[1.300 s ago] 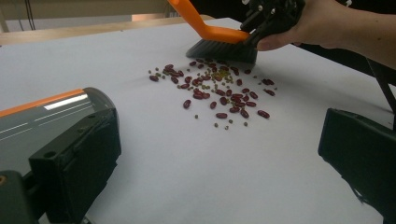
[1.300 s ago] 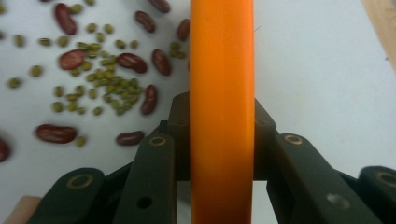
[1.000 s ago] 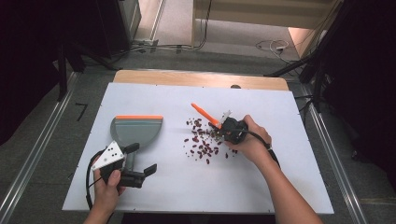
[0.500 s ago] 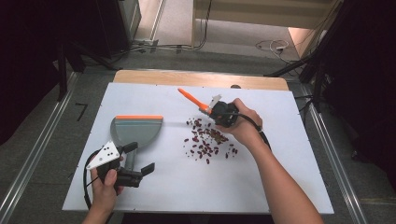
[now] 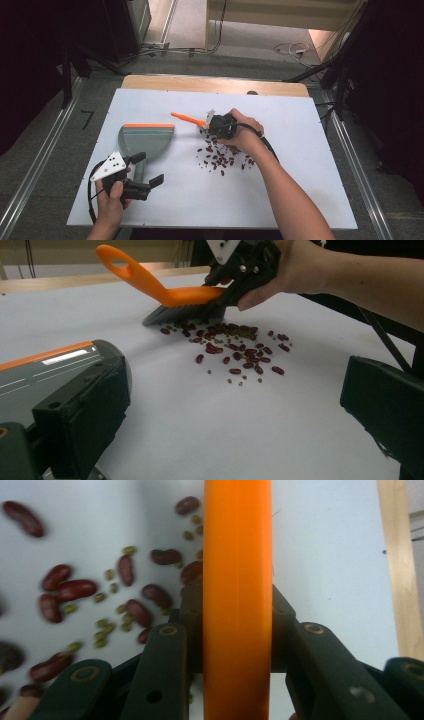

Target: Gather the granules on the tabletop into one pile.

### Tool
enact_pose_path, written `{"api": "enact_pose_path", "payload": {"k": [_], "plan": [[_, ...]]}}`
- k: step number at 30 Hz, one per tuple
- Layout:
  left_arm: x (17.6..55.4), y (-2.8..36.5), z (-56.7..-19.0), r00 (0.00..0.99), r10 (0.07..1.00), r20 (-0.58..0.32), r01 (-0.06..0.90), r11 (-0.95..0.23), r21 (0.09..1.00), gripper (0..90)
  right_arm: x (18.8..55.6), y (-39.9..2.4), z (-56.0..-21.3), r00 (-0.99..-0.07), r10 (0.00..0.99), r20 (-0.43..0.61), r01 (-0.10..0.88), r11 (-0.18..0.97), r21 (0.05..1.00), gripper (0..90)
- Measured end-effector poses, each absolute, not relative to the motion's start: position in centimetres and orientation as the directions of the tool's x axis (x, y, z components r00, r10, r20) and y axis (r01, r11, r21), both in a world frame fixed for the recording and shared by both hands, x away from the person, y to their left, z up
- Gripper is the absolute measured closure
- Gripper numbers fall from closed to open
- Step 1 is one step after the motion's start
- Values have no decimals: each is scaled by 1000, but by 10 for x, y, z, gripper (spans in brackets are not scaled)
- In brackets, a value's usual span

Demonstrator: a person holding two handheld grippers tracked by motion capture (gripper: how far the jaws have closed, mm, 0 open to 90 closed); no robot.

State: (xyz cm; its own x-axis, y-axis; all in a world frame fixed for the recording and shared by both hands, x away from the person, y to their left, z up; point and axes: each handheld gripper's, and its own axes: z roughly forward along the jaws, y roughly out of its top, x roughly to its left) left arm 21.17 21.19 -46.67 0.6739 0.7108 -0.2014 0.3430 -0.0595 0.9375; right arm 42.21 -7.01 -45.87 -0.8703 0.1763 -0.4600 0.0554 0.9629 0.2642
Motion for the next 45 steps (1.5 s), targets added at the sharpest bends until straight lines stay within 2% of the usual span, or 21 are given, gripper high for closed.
{"api": "enact_pose_path", "payload": {"k": [15,19,24,27,31,34,37,41,45], "plan": [[211,207,-467,678,706,-204,347,-62,936,7,385,-91,-455,-909,28,-417,-80,968,239,687],[211,207,-467,677,707,-204,348,-64,935,7,385,-97,-449,-915,30,-402,-83,962,260,687],[212,208,-467,678,706,-204,349,-64,935,7,394,-108,-438,-894,118,-432,-32,946,323,688],[212,208,-467,678,706,-205,349,-63,935,7,400,-114,-435,-869,198,-454,41,942,332,688],[211,208,-467,676,707,-207,348,-58,936,7,407,-122,-437,-835,264,-483,142,951,274,688],[211,209,-467,677,706,-209,348,-57,936,7,410,-134,-443,-797,353,-490,250,932,264,687],[211,208,-467,678,705,-209,348,-57,936,7,407,-150,-447,-753,467,-463,373,883,285,688],[212,208,-467,678,703,-215,350,-52,935,7,395,-174,-447,-651,623,-433,532,782,325,688],[212,207,-466,680,701,-216,351,-53,935,7,383,-193,-449,-601,718,-351,636,696,334,688]]}}
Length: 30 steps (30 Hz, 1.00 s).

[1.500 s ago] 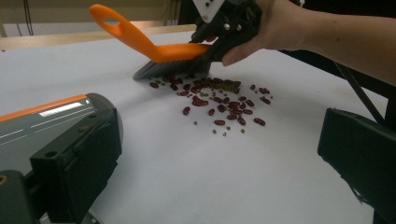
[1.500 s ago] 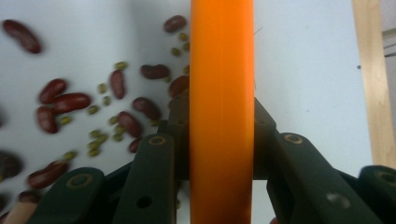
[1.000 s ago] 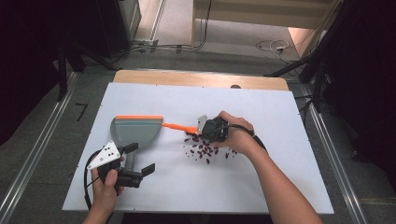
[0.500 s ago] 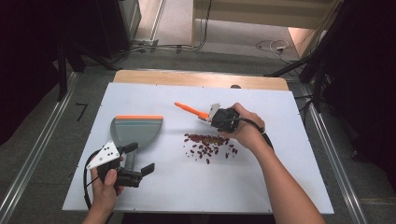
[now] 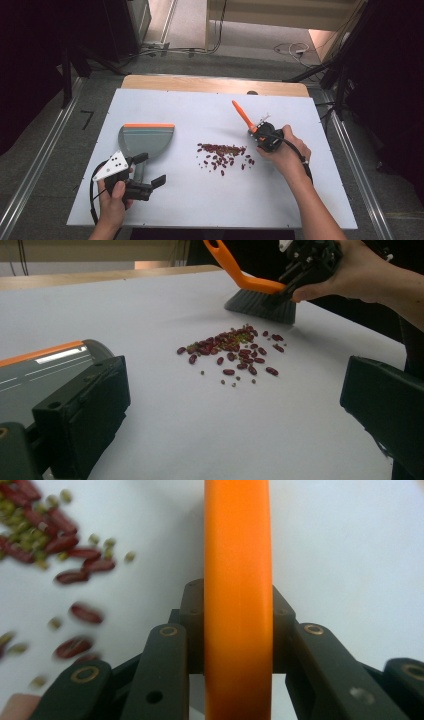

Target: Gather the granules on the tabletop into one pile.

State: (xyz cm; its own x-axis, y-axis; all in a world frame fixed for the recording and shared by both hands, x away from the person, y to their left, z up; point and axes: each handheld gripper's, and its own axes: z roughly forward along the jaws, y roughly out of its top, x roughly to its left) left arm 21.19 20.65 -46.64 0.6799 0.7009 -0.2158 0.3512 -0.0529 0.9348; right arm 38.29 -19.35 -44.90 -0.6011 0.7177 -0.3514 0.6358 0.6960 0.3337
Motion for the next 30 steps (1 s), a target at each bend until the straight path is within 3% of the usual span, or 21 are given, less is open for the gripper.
{"api": "enact_pose_path", "payload": {"k": [4,11,30], "plan": [[213,205,-466,681,700,-215,352,-56,934,7,369,-193,-451,-588,751,-301,671,660,337,687],[212,204,-466,684,699,-211,349,-59,935,7,356,-174,-456,-555,773,-306,691,634,347,686],[212,206,-465,683,699,-212,349,-57,935,7,347,-124,-453,-606,749,-269,649,660,378,686]]}}
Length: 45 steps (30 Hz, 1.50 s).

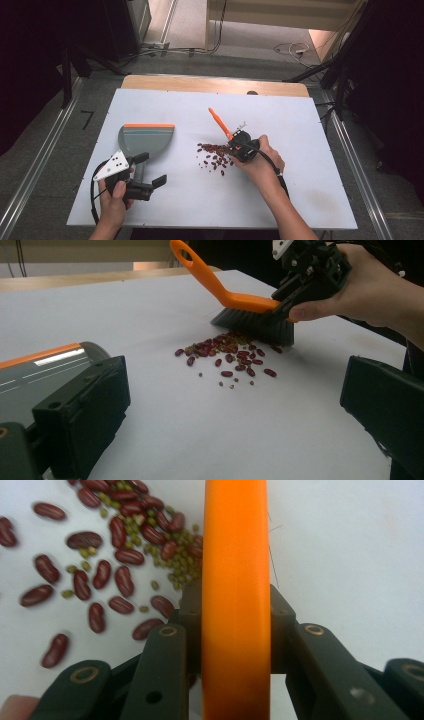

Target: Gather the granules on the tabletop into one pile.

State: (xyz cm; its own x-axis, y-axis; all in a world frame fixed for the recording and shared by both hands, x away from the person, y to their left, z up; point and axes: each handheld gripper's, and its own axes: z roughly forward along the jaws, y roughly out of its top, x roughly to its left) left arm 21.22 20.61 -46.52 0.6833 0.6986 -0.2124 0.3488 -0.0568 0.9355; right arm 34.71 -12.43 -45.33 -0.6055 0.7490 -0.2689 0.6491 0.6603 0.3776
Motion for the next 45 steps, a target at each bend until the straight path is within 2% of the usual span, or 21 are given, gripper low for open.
{"api": "enact_pose_path", "payload": {"k": [7,11,15,19,25,28,35,45], "plan": [[212,208,-465,682,700,-214,347,-51,936,7,348,-123,-448,-640,725,-255,621,683,384,687],[212,209,-465,678,702,-217,347,-45,937,7,348,-129,-432,-646,730,-223,604,668,435,688],[213,210,-465,678,703,-217,347,-45,937,7,338,-125,-415,-698,693,-181,540,675,504,688],[212,210,-464,677,704,-214,343,-44,938,7,321,-108,-415,-795,602,-82,468,693,548,688],[211,211,-463,677,704,-214,342,-43,939,7,309,-82,-435,-853,513,92,473,688,550,689],[211,211,-464,678,703,-216,343,-42,939,7,311,-73,-445,-861,488,144,482,693,536,688],[212,213,-464,677,703,-218,343,-39,939,7,335,-82,-461,-809,551,204,571,654,497,689],[211,211,-464,679,702,-216,343,-43,938,7,356,-110,-458,-766,623,158,608,624,490,689]]}}
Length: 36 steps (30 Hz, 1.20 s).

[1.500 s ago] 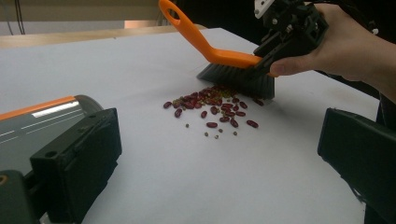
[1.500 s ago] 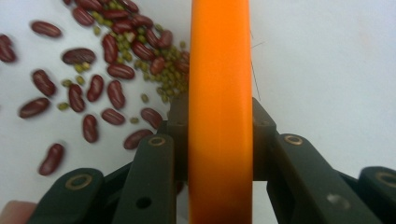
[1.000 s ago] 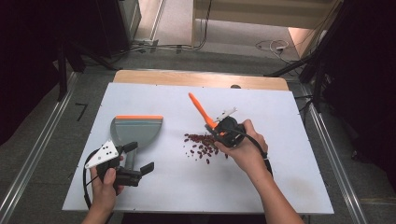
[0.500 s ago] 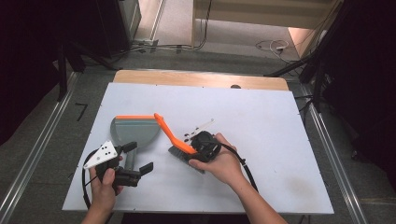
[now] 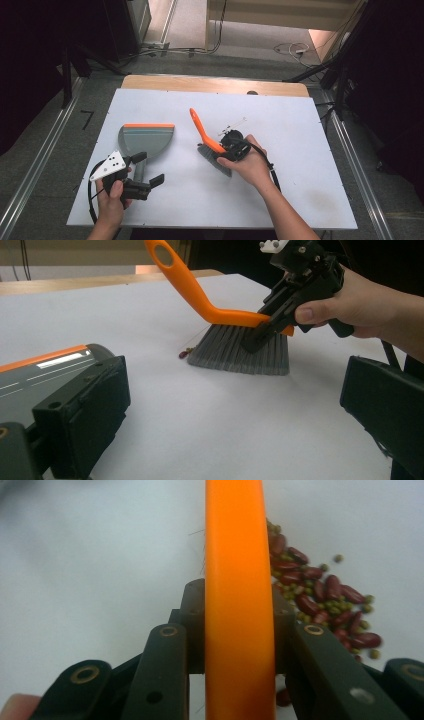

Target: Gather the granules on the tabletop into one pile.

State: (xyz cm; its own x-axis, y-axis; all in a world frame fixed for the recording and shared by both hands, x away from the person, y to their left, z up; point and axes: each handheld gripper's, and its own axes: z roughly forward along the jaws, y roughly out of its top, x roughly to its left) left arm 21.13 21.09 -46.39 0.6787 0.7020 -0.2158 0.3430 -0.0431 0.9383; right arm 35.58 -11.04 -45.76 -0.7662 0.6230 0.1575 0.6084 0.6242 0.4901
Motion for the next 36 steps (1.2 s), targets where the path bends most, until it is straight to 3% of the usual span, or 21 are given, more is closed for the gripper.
{"api": "enact_pose_path", "payload": {"k": [5,14,22,36], "plan": [[212,211,-464,678,703,-215,343,-44,938,7,352,-111,-452,-768,636,75,585,649,486,689],[212,210,-464,679,702,-214,342,-45,939,7,350,-92,-439,-754,640,147,601,581,549,689],[211,212,-464,679,702,-215,340,-40,940,7,361,-65,-459,-726,658,201,641,542,543,689],[211,210,-464,680,701,-214,342,-45,939,7,372,-104,-464,-633,750,191,708,461,536,688]]}}
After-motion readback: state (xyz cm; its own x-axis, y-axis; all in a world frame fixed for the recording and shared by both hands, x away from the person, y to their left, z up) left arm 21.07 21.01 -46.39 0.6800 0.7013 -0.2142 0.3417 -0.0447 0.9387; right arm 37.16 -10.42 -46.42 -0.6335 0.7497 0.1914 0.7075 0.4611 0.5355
